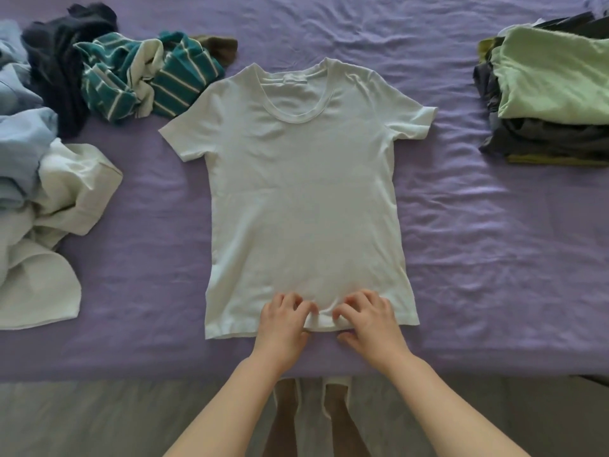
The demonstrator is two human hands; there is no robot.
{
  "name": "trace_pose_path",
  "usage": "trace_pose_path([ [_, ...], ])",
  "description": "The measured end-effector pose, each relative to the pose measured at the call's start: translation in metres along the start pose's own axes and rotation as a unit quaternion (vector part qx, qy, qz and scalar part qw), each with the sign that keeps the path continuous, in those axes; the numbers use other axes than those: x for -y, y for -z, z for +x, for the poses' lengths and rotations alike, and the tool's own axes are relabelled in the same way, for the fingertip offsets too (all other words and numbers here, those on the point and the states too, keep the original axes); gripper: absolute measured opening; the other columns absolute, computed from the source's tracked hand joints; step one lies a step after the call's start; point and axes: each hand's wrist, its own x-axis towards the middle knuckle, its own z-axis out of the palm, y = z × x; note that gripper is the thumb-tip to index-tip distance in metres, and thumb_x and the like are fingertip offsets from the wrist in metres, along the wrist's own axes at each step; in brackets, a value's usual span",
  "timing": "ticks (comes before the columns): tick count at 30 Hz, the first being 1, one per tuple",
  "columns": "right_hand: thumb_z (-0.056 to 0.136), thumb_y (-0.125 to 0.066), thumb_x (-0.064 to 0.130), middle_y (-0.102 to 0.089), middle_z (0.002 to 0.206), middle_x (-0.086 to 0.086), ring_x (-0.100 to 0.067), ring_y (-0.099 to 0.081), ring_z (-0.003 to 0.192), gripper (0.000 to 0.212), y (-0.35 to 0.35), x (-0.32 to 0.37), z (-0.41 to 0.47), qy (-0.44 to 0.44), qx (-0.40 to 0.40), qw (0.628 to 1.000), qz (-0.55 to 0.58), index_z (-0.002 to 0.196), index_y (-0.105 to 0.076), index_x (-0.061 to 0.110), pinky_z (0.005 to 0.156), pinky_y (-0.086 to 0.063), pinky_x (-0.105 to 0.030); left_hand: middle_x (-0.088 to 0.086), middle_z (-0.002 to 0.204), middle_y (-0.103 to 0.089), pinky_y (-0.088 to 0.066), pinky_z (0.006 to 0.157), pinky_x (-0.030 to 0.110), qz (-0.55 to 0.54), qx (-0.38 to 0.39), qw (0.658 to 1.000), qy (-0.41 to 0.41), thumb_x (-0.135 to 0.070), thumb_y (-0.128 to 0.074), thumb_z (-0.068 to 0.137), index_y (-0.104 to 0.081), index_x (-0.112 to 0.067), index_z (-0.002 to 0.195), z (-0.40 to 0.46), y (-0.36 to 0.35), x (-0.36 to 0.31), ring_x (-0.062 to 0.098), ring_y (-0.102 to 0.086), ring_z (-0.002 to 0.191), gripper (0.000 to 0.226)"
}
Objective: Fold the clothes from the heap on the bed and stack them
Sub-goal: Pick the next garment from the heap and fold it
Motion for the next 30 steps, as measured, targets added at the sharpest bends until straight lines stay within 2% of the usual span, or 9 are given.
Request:
trace_pose_path([
  [4, 0.049, -0.091, 0.023, -0.061, 0.069, 0.009, -0.024, -0.064, 0.075, 0.03, 0.001, 0.001, 0.003, -0.002, -0.038, 0.999, -0.001, 0.067, -0.067, 0.029, 0.058, -0.046, -0.034, -0.009, 0.118, -0.051, -0.031, 0.087, 0.029, 0.0, 0.01, 1.0, 0.008, -0.028, -0.052, 0.088, -0.058, -0.032, 0.111, 0.002, 0.002, 0.0, 0.021, -0.042, 0.114, 0.024],
  [6, 0.059, -0.088, 0.022, -0.062, 0.067, 0.011, -0.023, -0.063, 0.075, 0.022, 0.005, 0.001, 0.008, -0.011, -0.025, 1.0, 0.002, 0.068, -0.069, 0.028, 0.062, -0.041, -0.032, -0.009, 0.116, -0.054, -0.032, 0.087, 0.03, -0.002, 0.034, 0.999, 0.004, -0.033, -0.049, 0.091, -0.06, -0.032, 0.109, 0.003, 0.007, 0.001, 0.02, -0.042, 0.114, 0.021],
  [8, 0.083, -0.067, 0.028, -0.068, 0.084, 0.01, -0.021, -0.058, 0.092, 0.006, 0.007, 0.001, 0.016, -0.017, 0.047, 0.998, -0.027, 0.088, -0.069, 0.029, 0.074, -0.03, -0.03, -0.006, 0.11, -0.06, -0.035, 0.085, 0.031, -0.018, 0.067, 0.998, 0.006, -0.043, -0.05, 0.092, -0.065, -0.028, 0.103, 0.006, 0.016, 0.001, 0.021, -0.047, 0.108, 0.024],
  [9, 0.091, -0.053, 0.031, -0.068, 0.094, 0.009, -0.02, -0.056, 0.098, 0.016, 0.01, 0.001, 0.02, -0.029, 0.089, 0.995, -0.02, 0.098, -0.067, 0.029, 0.076, -0.028, -0.03, -0.002, 0.104, -0.064, -0.038, 0.081, 0.031, -0.027, 0.085, 0.996, 0.007, -0.047, -0.049, 0.092, -0.067, -0.025, 0.098, 0.007, 0.021, 0.001, 0.023, -0.052, 0.103, 0.03],
  [12, 0.097, -0.044, 0.027, -0.069, 0.099, 0.002, -0.021, -0.06, 0.096, 0.023, 0.023, 0.0, 0.036, -0.097, 0.137, 0.981, 0.098, 0.105, -0.065, 0.023, 0.079, -0.04, -0.031, 0.005, 0.098, -0.069, -0.039, 0.07, 0.031, -0.102, 0.131, 0.986, 0.016, -0.048, -0.046, 0.095, -0.068, -0.019, 0.096, 0.016, 0.039, -0.003, 0.027, -0.06, 0.096, 0.037],
  [17, 0.094, -0.052, 0.017, -0.069, 0.104, -0.002, -0.019, -0.063, 0.097, 0.022, 0.071, -0.013, 0.079, -0.19, 0.014, 0.961, 0.198, 0.112, -0.065, 0.016, 0.081, -0.044, -0.026, -0.001, 0.111, -0.066, -0.042, 0.083, 0.026, -0.211, 0.065, 0.975, 0.024, -0.035, -0.049, 0.097, -0.062, -0.024, 0.116, 0.059, 0.085, -0.01, 0.018, -0.059, 0.106, 0.026],
  [23, 0.091, -0.055, 0.011, -0.063, 0.114, -0.013, -0.026, -0.058, 0.105, 0.027, 0.136, -0.05, 0.151, -0.265, -0.098, 0.935, 0.214, 0.117, -0.062, 0.006, 0.085, -0.037, -0.023, 0.001, 0.128, -0.056, -0.039, 0.095, 0.027, -0.187, -0.028, 0.981, -0.047, -0.028, -0.047, 0.098, -0.054, -0.023, 0.132, 0.153, 0.146, -0.021, 0.019, -0.047, 0.122, 0.035],
  [27, 0.094, -0.053, 0.022, -0.055, 0.127, -0.014, -0.027, -0.051, 0.116, 0.042, 0.159, -0.081, 0.194, -0.373, -0.12, 0.883, 0.26, 0.133, -0.047, 0.007, 0.092, -0.036, -0.03, -0.002, 0.146, -0.041, -0.036, 0.105, 0.032, -0.154, -0.019, 0.983, -0.097, -0.025, -0.044, 0.099, -0.045, -0.024, 0.14, 0.211, 0.175, -0.032, 0.018, -0.032, 0.135, 0.041],
  [30, 0.093, -0.056, 0.023, -0.054, 0.129, -0.014, -0.029, -0.05, 0.118, 0.048, 0.163, -0.099, 0.225, -0.414, -0.203, 0.828, 0.318, 0.135, -0.041, 0.005, 0.089, -0.039, -0.03, 0.0, 0.153, -0.031, -0.027, 0.112, 0.034, -0.11, -0.001, 0.985, -0.131, -0.025, -0.043, 0.1, -0.04, -0.025, 0.143, 0.253, 0.186, -0.041, 0.018, -0.021, 0.142, 0.044],
])
